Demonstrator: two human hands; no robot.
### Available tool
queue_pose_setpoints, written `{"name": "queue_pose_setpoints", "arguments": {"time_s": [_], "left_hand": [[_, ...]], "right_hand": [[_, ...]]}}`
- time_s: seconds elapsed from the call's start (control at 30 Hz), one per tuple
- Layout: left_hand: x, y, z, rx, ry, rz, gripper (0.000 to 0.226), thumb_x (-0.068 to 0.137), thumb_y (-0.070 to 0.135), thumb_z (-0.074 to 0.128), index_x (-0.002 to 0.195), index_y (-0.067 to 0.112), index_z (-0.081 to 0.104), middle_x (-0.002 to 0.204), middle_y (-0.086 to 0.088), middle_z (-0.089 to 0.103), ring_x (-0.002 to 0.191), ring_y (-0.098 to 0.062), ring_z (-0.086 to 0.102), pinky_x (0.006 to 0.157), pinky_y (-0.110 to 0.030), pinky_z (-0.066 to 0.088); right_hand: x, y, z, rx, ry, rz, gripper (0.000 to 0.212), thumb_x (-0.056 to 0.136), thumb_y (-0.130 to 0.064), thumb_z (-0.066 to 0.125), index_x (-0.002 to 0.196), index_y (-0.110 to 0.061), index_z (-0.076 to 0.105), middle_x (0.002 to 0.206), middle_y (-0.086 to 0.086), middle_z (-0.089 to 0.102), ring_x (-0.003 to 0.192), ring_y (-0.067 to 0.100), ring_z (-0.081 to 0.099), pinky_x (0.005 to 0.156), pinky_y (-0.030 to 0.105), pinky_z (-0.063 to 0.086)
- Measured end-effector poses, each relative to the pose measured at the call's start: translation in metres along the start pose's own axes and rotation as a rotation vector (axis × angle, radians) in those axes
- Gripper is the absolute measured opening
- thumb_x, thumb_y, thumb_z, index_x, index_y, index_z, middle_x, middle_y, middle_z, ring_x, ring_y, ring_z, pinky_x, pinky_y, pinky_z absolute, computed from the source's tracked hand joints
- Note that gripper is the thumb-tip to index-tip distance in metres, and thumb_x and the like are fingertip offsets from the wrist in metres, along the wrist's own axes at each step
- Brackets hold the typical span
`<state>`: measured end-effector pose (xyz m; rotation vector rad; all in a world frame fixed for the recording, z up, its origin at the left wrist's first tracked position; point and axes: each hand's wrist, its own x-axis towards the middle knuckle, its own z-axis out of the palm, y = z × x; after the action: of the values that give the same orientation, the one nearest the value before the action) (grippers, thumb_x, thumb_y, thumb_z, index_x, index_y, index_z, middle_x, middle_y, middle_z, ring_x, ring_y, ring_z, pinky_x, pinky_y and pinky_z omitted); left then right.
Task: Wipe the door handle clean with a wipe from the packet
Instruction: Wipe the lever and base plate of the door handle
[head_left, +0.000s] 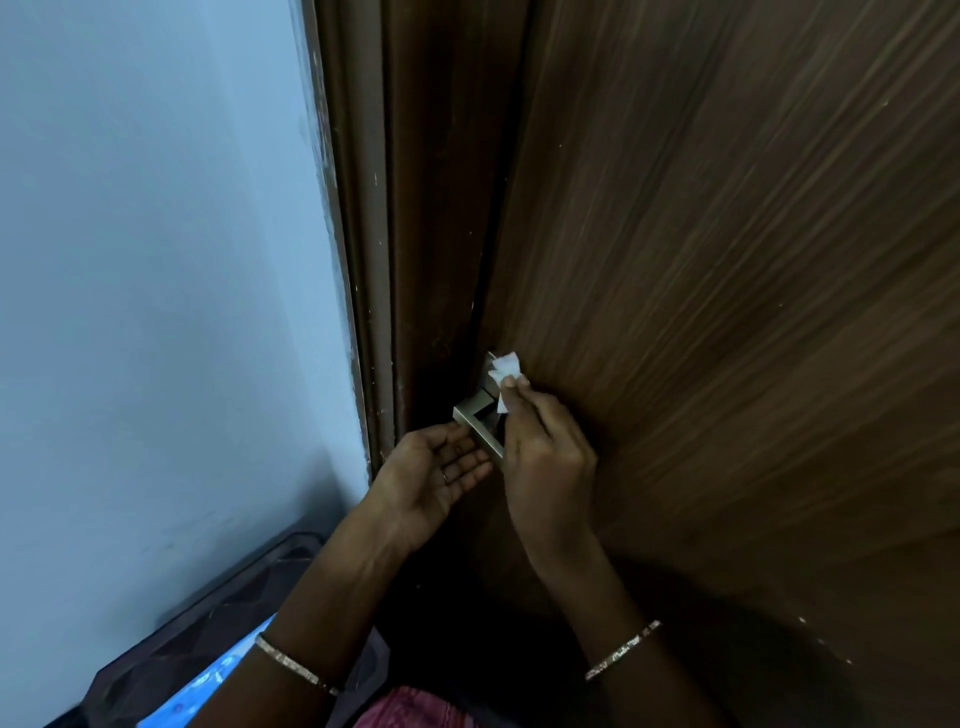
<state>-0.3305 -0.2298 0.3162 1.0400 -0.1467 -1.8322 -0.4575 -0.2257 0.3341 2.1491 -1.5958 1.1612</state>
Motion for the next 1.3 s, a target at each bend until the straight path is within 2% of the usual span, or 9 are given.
{"name": "queue_pose_setpoints", "arguments": {"time_s": [0.13, 0.37, 0.57, 0.73, 0.9, 1.03, 1.1, 1.2, 1.3], "left_hand": [[0.002, 0.000, -0.002, 0.003, -0.003, -0.013, 0.027, 0.094, 0.006, 0.047, 0.107, 0.003, 0.070, 0.108, -0.016, 0.071, 0.103, -0.028, 0.067, 0.083, -0.035, 0.057], [0.004, -0.001, -0.005, 0.027, -0.086, 0.002, 0.043, 0.095, -0.003, 0.038, 0.130, 0.003, 0.062, 0.127, -0.020, 0.067, 0.115, -0.030, 0.064, 0.095, -0.038, 0.053], [0.008, -0.008, -0.011, 0.141, -0.038, 0.120, 0.038, 0.093, -0.005, 0.042, 0.118, 0.008, 0.067, 0.108, -0.015, 0.075, 0.098, -0.024, 0.071, 0.081, -0.033, 0.059], [0.018, -0.022, -0.022, 0.295, -0.117, 0.204, 0.040, 0.086, 0.000, 0.070, 0.123, 0.014, 0.064, 0.117, -0.016, 0.072, 0.109, -0.030, 0.070, 0.088, -0.042, 0.059], [0.025, -0.032, -0.015, 0.309, 0.025, 0.327, 0.014, 0.084, 0.008, 0.073, 0.098, 0.010, 0.075, 0.091, -0.017, 0.076, 0.077, -0.023, 0.076, 0.065, -0.029, 0.060], [0.021, -0.021, -0.014, 0.642, 0.373, 0.626, 0.014, 0.089, 0.020, 0.072, 0.102, 0.015, 0.076, 0.079, 0.002, 0.079, 0.073, -0.010, 0.076, 0.072, -0.033, 0.061], [0.010, -0.014, -0.007, 0.870, 0.458, 0.855, 0.018, 0.092, 0.015, 0.068, 0.109, 0.019, 0.074, 0.090, 0.002, 0.079, 0.080, -0.013, 0.075, 0.078, -0.035, 0.061], [-0.003, -0.005, 0.002, 1.141, 0.560, 1.262, 0.035, 0.088, -0.002, 0.064, 0.117, 0.015, 0.071, 0.102, -0.006, 0.077, 0.085, -0.020, 0.071, 0.078, -0.026, 0.054], [-0.007, 0.006, 0.015, 1.191, 0.468, 1.449, 0.037, 0.088, 0.000, 0.061, 0.122, 0.013, 0.068, 0.110, -0.006, 0.074, 0.092, -0.018, 0.069, 0.079, -0.021, 0.051]], "right_hand": [[-0.005, -0.003, 0.004, 0.224, 0.021, 0.201, 0.022, 0.088, -0.003, 0.071, 0.109, -0.007, 0.076, 0.107, 0.006, 0.076, 0.097, 0.011, 0.074, 0.076, 0.018, 0.060], [-0.025, -0.009, 0.006, 0.449, -0.059, 0.476, 0.029, 0.094, -0.016, 0.063, 0.121, -0.011, 0.071, 0.124, -0.002, 0.070, 0.109, -0.007, 0.061, 0.087, 0.000, 0.045], [-0.032, -0.005, 0.008, 0.558, -0.124, 0.558, 0.027, 0.100, -0.012, 0.053, 0.121, -0.009, 0.070, 0.124, 0.000, 0.070, 0.109, -0.007, 0.063, 0.091, 0.015, 0.054], [-0.033, -0.009, 0.003, 0.698, -0.162, 0.687, 0.035, 0.097, -0.022, 0.048, 0.122, -0.010, 0.070, 0.117, -0.005, 0.072, 0.100, -0.013, 0.065, 0.083, 0.010, 0.053], [-0.027, -0.008, -0.011, 0.589, -0.336, 0.584, 0.033, 0.103, -0.024, 0.050, 0.132, -0.017, 0.064, 0.121, -0.001, 0.073, 0.107, 0.003, 0.068, 0.091, 0.027, 0.057], [-0.033, -0.008, -0.024, 0.365, -0.329, 0.411, 0.033, 0.101, -0.025, 0.054, 0.132, -0.019, 0.063, 0.118, -0.003, 0.073, 0.102, -0.005, 0.064, 0.081, 0.000, 0.046], [-0.035, -0.009, -0.029, 0.333, -0.336, 0.400, 0.034, 0.099, -0.019, 0.057, 0.133, -0.018, 0.063, 0.117, -0.002, 0.073, 0.098, -0.007, 0.061, 0.077, -0.005, 0.042], [-0.037, -0.010, -0.032, 0.334, -0.351, 0.397, 0.036, 0.098, -0.015, 0.058, 0.134, -0.019, 0.062, 0.119, -0.001, 0.073, 0.101, -0.002, 0.066, 0.084, 0.006, 0.050], [-0.038, -0.013, -0.031, 0.334, -0.351, 0.420, 0.039, 0.097, -0.016, 0.059, 0.136, -0.021, 0.060, 0.116, -0.001, 0.074, 0.098, 0.002, 0.069, 0.084, 0.023, 0.058]]}}
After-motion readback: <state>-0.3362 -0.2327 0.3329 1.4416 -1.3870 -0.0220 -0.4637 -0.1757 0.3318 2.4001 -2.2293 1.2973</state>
